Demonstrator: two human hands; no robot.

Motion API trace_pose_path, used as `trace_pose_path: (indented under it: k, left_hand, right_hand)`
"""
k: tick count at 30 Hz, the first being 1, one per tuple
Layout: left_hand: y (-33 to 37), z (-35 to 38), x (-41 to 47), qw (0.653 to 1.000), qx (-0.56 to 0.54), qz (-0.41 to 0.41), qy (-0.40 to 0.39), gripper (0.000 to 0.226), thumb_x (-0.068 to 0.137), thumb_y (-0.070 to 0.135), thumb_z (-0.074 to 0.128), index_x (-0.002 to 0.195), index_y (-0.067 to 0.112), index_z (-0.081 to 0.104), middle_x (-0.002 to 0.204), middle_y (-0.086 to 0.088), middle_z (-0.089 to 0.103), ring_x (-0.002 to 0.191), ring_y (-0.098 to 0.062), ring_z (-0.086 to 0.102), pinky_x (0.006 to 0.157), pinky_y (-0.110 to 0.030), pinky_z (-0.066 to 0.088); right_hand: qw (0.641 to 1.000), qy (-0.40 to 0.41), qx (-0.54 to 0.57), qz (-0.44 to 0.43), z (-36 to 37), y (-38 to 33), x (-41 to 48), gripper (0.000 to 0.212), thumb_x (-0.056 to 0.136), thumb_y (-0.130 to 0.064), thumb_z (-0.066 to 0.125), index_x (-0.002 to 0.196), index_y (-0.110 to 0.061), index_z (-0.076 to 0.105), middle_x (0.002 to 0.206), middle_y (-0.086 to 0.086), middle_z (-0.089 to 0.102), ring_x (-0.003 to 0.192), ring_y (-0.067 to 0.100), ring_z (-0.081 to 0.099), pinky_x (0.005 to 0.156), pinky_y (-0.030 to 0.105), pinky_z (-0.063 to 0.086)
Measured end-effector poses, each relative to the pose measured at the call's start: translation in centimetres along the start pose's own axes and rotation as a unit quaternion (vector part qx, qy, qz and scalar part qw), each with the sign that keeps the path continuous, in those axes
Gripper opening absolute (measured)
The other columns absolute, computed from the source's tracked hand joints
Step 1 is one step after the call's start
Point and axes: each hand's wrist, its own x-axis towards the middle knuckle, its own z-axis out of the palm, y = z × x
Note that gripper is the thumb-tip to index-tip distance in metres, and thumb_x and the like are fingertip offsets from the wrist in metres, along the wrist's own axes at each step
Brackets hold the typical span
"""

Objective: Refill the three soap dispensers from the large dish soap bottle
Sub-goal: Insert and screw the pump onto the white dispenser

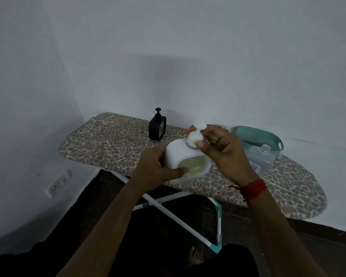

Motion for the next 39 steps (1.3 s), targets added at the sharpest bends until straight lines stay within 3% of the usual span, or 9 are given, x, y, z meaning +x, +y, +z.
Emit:
trace_pose_path:
  k: [5, 10, 17, 21, 24, 28, 32, 36, 39]
  left_hand:
    - [1.0, 0.1, 0.1, 0.999, 0.011, 0.034, 0.009, 0.056, 0.065, 0.038, 0.088, 0.112, 0.012, 0.073, 0.102, -0.001, 0.078, 0.09, -0.016, 0.076, 0.075, -0.047, 0.063]
    - [1.9, 1.0, 0.5, 0.999, -0.004, 0.039, 0.007, 0.056, 0.067, 0.024, 0.09, 0.117, 0.006, 0.071, 0.105, -0.006, 0.077, 0.093, -0.02, 0.075, 0.078, -0.05, 0.062]
    - [2.2, 1.2, 0.9, 0.999, -0.043, 0.033, 0.0, 0.048, 0.071, 0.007, 0.09, 0.115, 0.004, 0.072, 0.104, -0.006, 0.078, 0.091, -0.02, 0.076, 0.079, -0.047, 0.063]
    - [2.1, 1.4, 0.9, 0.998, -0.044, 0.044, 0.002, 0.049, 0.071, 0.01, 0.091, 0.117, 0.008, 0.072, 0.105, -0.004, 0.078, 0.091, -0.018, 0.076, 0.077, -0.046, 0.063]
    - [2.1, 1.6, 0.8, 0.997, -0.019, 0.068, -0.002, 0.049, 0.07, 0.017, 0.091, 0.116, 0.012, 0.072, 0.104, 0.001, 0.078, 0.091, -0.013, 0.076, 0.075, -0.039, 0.064]
    - [1.9, 1.7, 0.6, 0.998, -0.027, 0.061, -0.006, 0.05, 0.068, 0.025, 0.09, 0.114, 0.012, 0.073, 0.102, 0.001, 0.078, 0.091, -0.015, 0.076, 0.076, -0.043, 0.063]
    - [1.4, 1.5, 0.8, 0.997, -0.069, 0.039, -0.016, 0.053, 0.068, 0.021, 0.09, 0.116, 0.007, 0.072, 0.106, -0.003, 0.078, 0.094, -0.022, 0.076, 0.08, -0.051, 0.062]
    - [1.4, 1.8, 0.9, 0.996, -0.073, 0.042, -0.004, 0.049, 0.069, 0.018, 0.09, 0.115, 0.014, 0.073, 0.104, 0.0, 0.079, 0.092, -0.019, 0.076, 0.077, -0.047, 0.063]
    - [1.7, 2.3, 1.1, 0.997, -0.039, 0.071, 0.017, 0.052, 0.07, 0.019, 0.089, 0.119, 0.011, 0.072, 0.105, -0.001, 0.078, 0.092, -0.016, 0.076, 0.075, -0.045, 0.063]
  right_hand:
    - [1.0, 0.03, 0.003, -0.009, -0.1, -0.5, 0.3, 0.027, 0.085, -0.008, 0.078, 0.111, -0.014, 0.074, 0.121, 0.005, 0.073, 0.12, 0.023, 0.066, 0.101, 0.039, 0.053]
    - [0.996, 0.067, -0.05, 0.017, 0.2, -1.4, 0.7, 0.049, 0.071, -0.026, 0.088, 0.116, -0.016, 0.072, 0.111, 0.012, 0.071, 0.102, 0.023, 0.071, 0.089, 0.039, 0.059]
    - [0.995, -0.039, -0.088, 0.019, -2.3, -2.6, -0.2, 0.037, 0.099, -0.007, 0.058, 0.135, -0.001, 0.06, 0.136, 0.005, 0.064, 0.127, 0.007, 0.058, 0.101, 0.019, 0.045]
    - [0.997, 0.021, -0.055, 0.051, -1.7, -3.0, 0.2, 0.027, 0.083, -0.013, 0.079, 0.106, -0.007, 0.067, 0.103, 0.005, 0.075, 0.095, 0.015, 0.07, 0.082, 0.032, 0.055]
    - [0.988, 0.073, -0.109, 0.076, -0.9, -2.7, 0.7, 0.043, 0.071, -0.023, 0.091, 0.095, -0.011, 0.057, 0.09, 0.01, 0.069, 0.081, 0.022, 0.064, 0.074, 0.044, 0.055]
    - [0.994, -0.016, -0.054, 0.089, -1.9, -2.1, 0.4, 0.052, 0.075, -0.032, 0.085, 0.121, -0.022, 0.063, 0.12, -0.005, 0.071, 0.11, 0.013, 0.068, 0.091, 0.032, 0.055]
    - [0.987, -0.126, 0.019, 0.1, -3.7, -2.3, 0.1, 0.041, 0.098, -0.009, 0.06, 0.139, -0.008, 0.057, 0.142, -0.004, 0.06, 0.134, 0.015, 0.054, 0.106, 0.028, 0.048]
    - [0.997, -0.019, -0.013, 0.075, -2.7, -2.3, 0.5, 0.028, 0.087, -0.013, 0.074, 0.114, -0.006, 0.068, 0.119, 0.006, 0.074, 0.114, 0.021, 0.069, 0.096, 0.034, 0.056]
    - [0.993, 0.083, -0.057, 0.061, -1.4, -1.9, 0.7, 0.037, 0.07, -0.021, 0.089, 0.092, -0.017, 0.059, 0.098, 0.008, 0.074, 0.094, 0.021, 0.07, 0.084, 0.041, 0.059]
